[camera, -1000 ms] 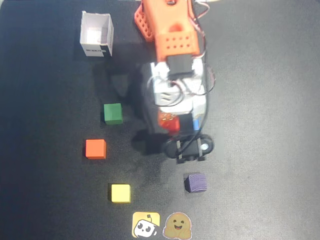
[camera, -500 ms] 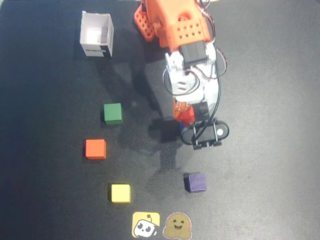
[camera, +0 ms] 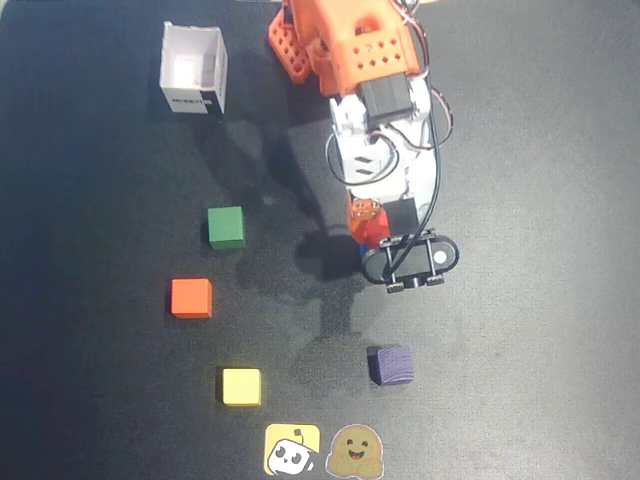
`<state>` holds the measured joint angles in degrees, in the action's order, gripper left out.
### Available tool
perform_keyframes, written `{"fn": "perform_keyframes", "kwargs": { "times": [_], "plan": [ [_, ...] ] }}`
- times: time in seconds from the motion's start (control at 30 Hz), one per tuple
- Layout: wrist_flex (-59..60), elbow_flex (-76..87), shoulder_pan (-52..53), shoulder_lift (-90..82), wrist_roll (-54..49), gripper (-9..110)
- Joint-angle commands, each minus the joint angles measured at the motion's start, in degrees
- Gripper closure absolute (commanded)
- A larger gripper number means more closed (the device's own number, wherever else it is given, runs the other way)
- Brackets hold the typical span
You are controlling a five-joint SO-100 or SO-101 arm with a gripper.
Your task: Put the red cube on top of the blue cube.
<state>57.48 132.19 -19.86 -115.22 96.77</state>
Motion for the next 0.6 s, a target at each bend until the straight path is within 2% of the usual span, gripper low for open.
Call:
{"fn": "perform_keyframes", "kwargs": {
  "times": [0.0, 0.57],
  "plan": [
    [-1.4, -0.3, 0.1, 0.9, 0.5, 97],
    [-3.7, 1.2, 1.1, 2.7, 0.5, 97]
  ]
}}
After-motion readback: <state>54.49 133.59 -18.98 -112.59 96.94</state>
